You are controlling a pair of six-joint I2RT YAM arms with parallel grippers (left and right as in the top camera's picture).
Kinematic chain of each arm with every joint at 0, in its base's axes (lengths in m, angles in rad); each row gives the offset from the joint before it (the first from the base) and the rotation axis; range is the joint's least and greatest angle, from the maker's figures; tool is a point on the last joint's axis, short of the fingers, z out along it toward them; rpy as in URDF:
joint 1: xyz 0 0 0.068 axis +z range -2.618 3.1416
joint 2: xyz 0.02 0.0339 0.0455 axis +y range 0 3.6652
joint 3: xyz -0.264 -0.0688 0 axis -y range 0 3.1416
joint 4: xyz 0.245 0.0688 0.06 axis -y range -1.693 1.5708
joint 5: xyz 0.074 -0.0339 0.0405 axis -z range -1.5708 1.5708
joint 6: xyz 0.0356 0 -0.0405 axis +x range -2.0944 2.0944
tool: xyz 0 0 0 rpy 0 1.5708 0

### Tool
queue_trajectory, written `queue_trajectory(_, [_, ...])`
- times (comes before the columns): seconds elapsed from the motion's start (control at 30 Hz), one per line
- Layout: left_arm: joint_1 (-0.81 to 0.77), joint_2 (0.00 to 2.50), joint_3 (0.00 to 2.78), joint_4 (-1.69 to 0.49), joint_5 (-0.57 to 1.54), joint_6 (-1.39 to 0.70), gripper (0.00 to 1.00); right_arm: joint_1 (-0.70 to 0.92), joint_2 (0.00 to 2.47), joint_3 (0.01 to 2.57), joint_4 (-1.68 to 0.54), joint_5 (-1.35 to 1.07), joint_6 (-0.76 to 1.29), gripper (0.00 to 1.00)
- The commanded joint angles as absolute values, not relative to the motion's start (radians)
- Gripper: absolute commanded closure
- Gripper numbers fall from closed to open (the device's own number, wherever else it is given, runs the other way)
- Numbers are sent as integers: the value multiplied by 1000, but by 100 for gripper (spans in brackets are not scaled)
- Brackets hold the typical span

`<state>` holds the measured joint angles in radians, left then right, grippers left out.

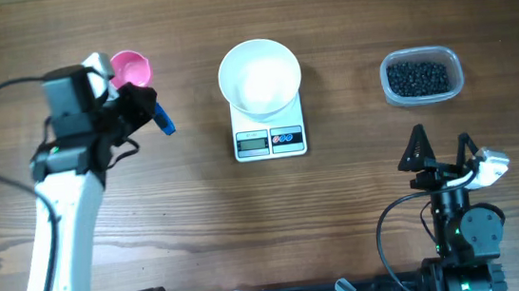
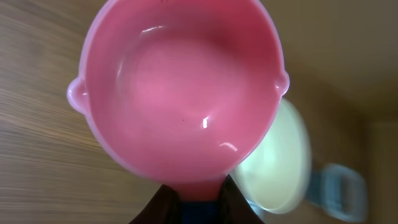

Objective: Scoop item into bowl and weigh 150g on scale
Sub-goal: 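Lift the pink scoop with the left gripper toward the table center, then pass the scoop handle from the left gripper to the right gripper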

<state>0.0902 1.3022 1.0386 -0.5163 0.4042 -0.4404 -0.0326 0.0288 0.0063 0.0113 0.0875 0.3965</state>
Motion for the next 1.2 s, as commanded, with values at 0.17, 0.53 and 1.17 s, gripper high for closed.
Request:
queue_trajectory(0.17, [188,1145,1042,-513,1079,-567,85,-33,25,6,7,43,714,0])
queue_trajectory(0.53, [187,1138,1042,-213,1186,-785,96,-33,332,720,-357,-429,286,0])
queue_trajectory(1.17, [-369,1094,1042,261,255,-1636,96,232,876,949,81,-850,1058,16])
